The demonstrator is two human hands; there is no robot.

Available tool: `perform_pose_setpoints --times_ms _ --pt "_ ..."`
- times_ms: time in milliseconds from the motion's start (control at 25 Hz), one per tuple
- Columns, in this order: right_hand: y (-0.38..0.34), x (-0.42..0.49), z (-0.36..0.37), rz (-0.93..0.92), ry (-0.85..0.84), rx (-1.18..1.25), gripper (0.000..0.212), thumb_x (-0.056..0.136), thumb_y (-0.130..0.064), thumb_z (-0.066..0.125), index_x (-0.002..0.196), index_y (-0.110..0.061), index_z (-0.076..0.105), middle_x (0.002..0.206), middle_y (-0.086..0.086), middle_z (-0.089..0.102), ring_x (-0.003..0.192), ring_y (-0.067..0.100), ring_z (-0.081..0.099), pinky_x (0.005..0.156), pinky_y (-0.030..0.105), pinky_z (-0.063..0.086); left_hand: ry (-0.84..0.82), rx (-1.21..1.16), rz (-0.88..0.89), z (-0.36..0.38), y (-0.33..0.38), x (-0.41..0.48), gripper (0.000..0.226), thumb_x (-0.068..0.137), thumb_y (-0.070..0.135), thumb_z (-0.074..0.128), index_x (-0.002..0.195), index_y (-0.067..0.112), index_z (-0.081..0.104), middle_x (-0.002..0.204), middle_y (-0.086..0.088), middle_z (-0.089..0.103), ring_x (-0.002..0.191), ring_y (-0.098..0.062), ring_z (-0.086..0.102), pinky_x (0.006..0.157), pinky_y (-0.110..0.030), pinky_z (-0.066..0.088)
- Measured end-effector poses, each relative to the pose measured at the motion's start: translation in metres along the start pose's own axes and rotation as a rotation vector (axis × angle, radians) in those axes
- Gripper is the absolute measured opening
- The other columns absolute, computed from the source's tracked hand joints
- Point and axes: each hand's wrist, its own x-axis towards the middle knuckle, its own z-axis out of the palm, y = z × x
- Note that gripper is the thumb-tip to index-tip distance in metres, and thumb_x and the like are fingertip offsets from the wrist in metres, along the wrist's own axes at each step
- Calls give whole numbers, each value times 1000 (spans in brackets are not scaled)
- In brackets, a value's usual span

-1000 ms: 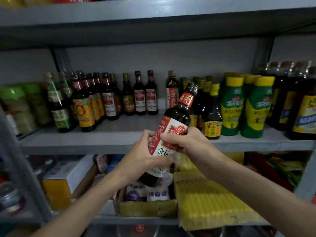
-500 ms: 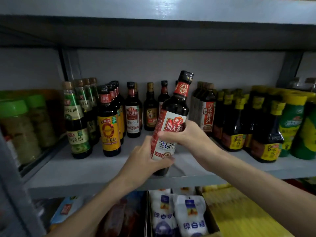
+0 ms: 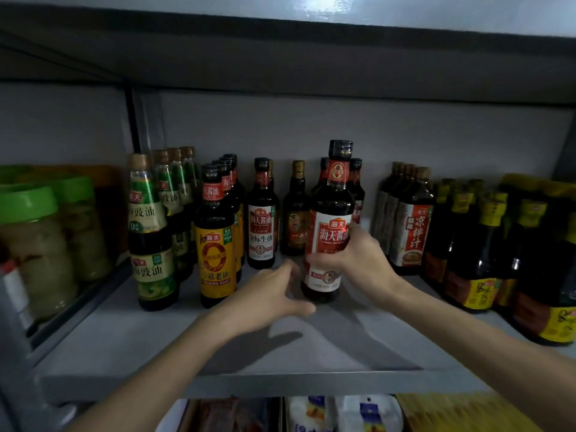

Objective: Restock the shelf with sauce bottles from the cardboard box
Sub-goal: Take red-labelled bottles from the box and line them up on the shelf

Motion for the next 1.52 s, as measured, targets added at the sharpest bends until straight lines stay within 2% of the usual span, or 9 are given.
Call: perform_pose_setpoints --times_ms 160,280,400,560,720,1000,1200,1360,1520 --pt "30 51 5 40 33 37 54 71 -11 88 117 -20 62 111 -2 74 104 14 70 95 38 55 -233 257 -98 1 -13 20 90 86 54 65 157 25 18 162 -1 26 144 -20 33 111 -33 35" --pt "51 87 19 27 33 47 57 69 -10 89 118 -18 61 113 2 74 106 17 70 99 46 54 -359 317 -153 0 -20 37 99 85 59 64 158 21 9 165 -1 16 149 -22 23 117 -36 28" --pt "66 113 34 33 46 33 62 67 -11 90 120 -13 60 113 2 73 107 18 70 99 46 54 -421 348 -179 2 -26 49 104 82 61 66 158 19 10 166 0 12 151 -21 18 119 -36 22" --pt "71 130 48 18 15 15 48 71 -6 87 109 -16 59 109 0 70 102 14 67 90 28 53 -422 363 -175 3 -30 54 102 81 61 66 158 21 13 166 0 12 151 -21 16 117 -34 20" --pt "77 139 56 16 -4 -4 57 72 -7 87 120 -8 57 110 1 69 102 13 66 74 11 49 -400 393 -151 3 -30 51 99 80 64 66 157 24 18 165 -3 15 149 -25 20 115 -36 24" --pt "88 142 61 3 32 -61 66 71 -11 89 127 -5 55 120 6 70 109 18 67 92 28 52 -391 474 -123 2 -31 49 100 77 71 63 156 25 21 163 -6 21 147 -28 23 115 -39 28" --pt "98 141 62 -16 14 -114 72 69 -17 90 128 -9 51 120 2 66 105 11 62 90 24 48 -394 525 -104 3 -31 49 99 78 73 59 156 24 21 162 -8 24 145 -29 26 114 -40 29" --pt "110 140 64 -19 -45 -235 66 67 -14 91 123 -10 56 117 3 70 109 16 66 92 23 50 -383 552 -73 3 -31 48 97 79 74 57 154 22 27 159 -7 30 142 -30 32 112 -40 33" --pt "112 144 64 1 -42 -230 71 69 -15 90 128 -9 51 121 4 68 112 17 64 93 25 48 -385 564 -68 3 -32 49 98 77 75 58 153 22 28 158 -7 32 141 -30 34 112 -43 34"
